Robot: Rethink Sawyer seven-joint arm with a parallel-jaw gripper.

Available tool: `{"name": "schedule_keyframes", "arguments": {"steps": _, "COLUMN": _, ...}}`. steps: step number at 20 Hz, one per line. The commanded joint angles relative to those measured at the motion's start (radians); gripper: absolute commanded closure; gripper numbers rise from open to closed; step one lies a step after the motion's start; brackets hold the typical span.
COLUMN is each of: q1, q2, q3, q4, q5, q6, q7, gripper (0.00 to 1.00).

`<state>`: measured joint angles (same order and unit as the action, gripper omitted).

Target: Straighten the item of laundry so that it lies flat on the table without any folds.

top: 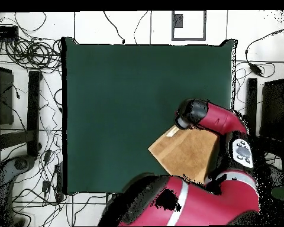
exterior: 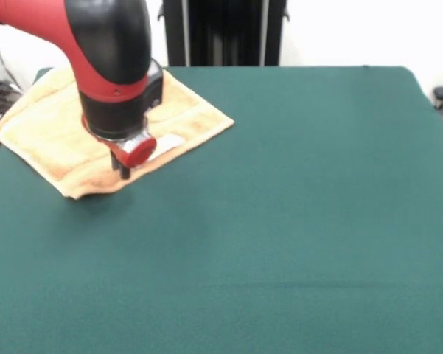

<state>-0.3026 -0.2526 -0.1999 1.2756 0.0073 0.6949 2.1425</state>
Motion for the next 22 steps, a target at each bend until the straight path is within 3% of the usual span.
{"name": "schedule_keyframes", "arguments": {"steps": 1, "q1": 0.114, "q2": 0.087, "q3": 0.017, "q4": -0.097, "q5": 0.166, "q6": 0.101, "q7": 0.426, "gripper": 1.0}}
{"name": "schedule_keyframes", "arguments": {"steps": 14, "q1": 0.203, "q2": 0.148, "q3": -0.06, "q4": -0.199, "q5": 0.265, "q6": 0.196, "q7": 0.577, "gripper": 1.0}}
{"name": "schedule_keyframes", "arguments": {"steps": 22, "q1": 0.233, "q2": 0.147, "q3": -0.07, "q4": -0.189, "q5": 0.296, "q6": 0.176, "q7": 0.603, "gripper": 1.0}}
